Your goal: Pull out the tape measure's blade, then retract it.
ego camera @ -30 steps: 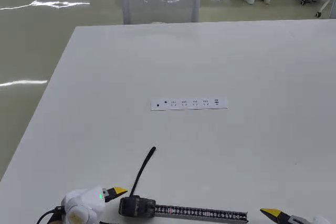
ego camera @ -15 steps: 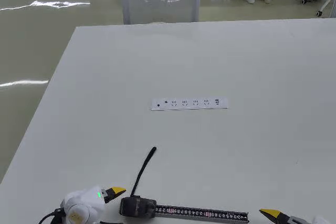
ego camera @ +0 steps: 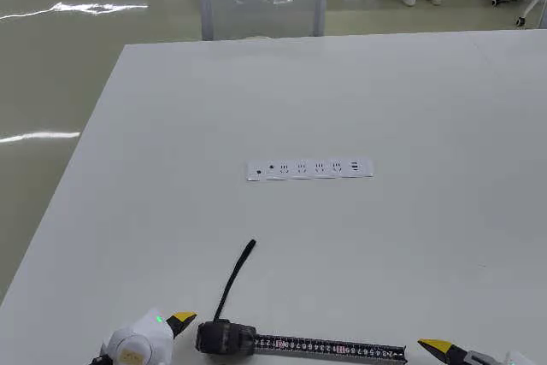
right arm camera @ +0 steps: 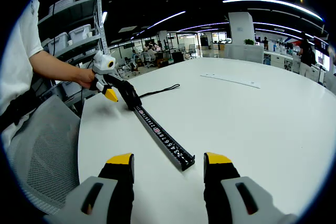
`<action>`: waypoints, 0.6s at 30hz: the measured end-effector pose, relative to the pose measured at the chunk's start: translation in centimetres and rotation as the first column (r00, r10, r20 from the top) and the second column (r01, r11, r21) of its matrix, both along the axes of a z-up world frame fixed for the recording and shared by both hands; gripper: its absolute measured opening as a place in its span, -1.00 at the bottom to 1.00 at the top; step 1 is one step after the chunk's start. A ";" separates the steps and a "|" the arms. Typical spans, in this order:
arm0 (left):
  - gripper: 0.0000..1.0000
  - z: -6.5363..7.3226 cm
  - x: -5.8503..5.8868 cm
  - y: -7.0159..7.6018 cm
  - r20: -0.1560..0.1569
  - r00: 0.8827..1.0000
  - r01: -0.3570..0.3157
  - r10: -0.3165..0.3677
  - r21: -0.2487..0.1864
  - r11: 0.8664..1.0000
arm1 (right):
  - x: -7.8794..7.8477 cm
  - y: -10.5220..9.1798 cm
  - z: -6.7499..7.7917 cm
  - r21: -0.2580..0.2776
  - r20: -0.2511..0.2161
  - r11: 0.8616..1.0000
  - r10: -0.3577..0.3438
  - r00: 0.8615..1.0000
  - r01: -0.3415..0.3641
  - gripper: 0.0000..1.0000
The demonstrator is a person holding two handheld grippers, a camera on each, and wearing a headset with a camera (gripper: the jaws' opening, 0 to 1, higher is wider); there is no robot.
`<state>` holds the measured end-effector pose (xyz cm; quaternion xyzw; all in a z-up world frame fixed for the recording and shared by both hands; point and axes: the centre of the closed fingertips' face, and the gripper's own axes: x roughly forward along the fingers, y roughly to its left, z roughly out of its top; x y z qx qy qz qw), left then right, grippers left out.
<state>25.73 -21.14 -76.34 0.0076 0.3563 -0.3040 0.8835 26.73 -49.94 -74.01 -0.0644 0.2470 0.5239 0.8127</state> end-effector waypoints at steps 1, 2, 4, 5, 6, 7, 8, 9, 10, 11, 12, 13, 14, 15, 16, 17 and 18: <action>0.54 -0.1 0.0 0.0 -0.001 1.000 -0.005 0.005 0.005 1.000 | 0.0 0.0 0.0 0.000 0.000 1.000 0.001 1.000 -0.001 0.07; 0.55 -0.2 0.1 0.2 -0.003 1.000 -0.027 0.027 0.010 1.000 | 0.0 0.1 0.0 0.002 -0.002 1.000 0.000 1.000 0.000 0.07; 0.55 0.0 0.2 0.4 -0.007 0.998 -0.067 0.067 0.001 0.998 | -0.1 0.2 -0.1 0.003 -0.004 1.000 -0.001 1.000 0.001 0.07; 0.56 0.2 0.4 0.4 -0.002 0.996 -0.086 0.086 -0.007 0.996 | -0.1 0.2 -0.1 0.005 -0.005 1.000 -0.001 1.000 0.001 0.07; 0.57 0.4 0.5 0.4 -0.002 0.994 -0.111 0.111 -0.021 0.994 | -0.1 0.2 -0.1 0.005 -0.006 1.000 -0.002 1.000 0.002 0.07; 0.57 0.4 0.5 0.5 -0.006 0.992 -0.123 0.123 -0.024 0.992 | -0.1 0.2 -0.2 0.005 -0.008 1.000 -0.002 1.000 0.002 0.07; 0.57 0.3 0.5 0.5 -0.006 0.992 -0.126 0.126 -0.021 0.992 | -0.1 0.2 -0.3 0.006 -0.008 1.000 -0.003 1.000 0.003 0.06; 0.56 0.4 0.6 0.4 -0.004 0.990 -0.140 0.140 -0.017 0.990 | -0.1 0.2 -0.3 0.008 -0.009 1.000 -0.004 1.000 0.004 0.06; 0.56 0.5 0.6 0.4 -0.004 0.989 -0.147 0.147 -0.019 0.989 | -0.1 0.2 -0.2 0.009 -0.009 1.000 -0.005 1.000 0.005 0.06; 0.56 0.5 0.6 0.3 -0.002 0.988 -0.153 0.153 -0.025 0.988 | -0.1 0.3 -0.2 0.008 -0.009 1.000 -0.005 1.000 0.005 0.06; 0.57 0.4 0.7 0.3 -0.009 0.985 -0.175 0.175 -0.031 0.984 | -0.1 0.3 -0.1 0.008 -0.008 1.000 -0.005 1.000 0.005 0.06; 0.57 0.3 0.7 0.3 -0.012 0.983 -0.185 0.184 -0.033 0.982 | -0.1 0.3 -0.1 0.009 -0.008 1.000 -0.006 1.000 0.006 0.06; 0.57 0.1 0.6 0.2 -0.016 0.981 -0.196 0.196 -0.035 0.980 | 0.0 0.3 0.0 0.011 -0.007 1.000 -0.008 1.000 0.008 0.05; 0.55 0.0 0.6 0.2 -0.023 0.976 -0.218 0.217 -0.040 0.975 | 0.1 0.3 0.0 0.015 -0.007 1.000 -0.011 1.000 0.011 0.05; 0.54 0.0 0.6 0.3 -0.031 0.969 -0.246 0.245 -0.046 0.968 | 0.1 0.3 0.1 0.018 -0.006 1.000 -0.014 1.000 0.014 0.05; 0.54 0.0 0.7 0.1 -0.033 0.965 -0.263 0.261 -0.066 0.963 | 0.1 0.3 0.1 0.018 -0.006 1.000 -0.013 1.000 0.014 0.05; 0.55 0.0 0.7 0.1 -0.040 0.959 -0.284 0.281 -0.077 0.956 | 0.1 0.4 0.2 0.017 -0.006 1.000 -0.012 1.000 0.012 0.05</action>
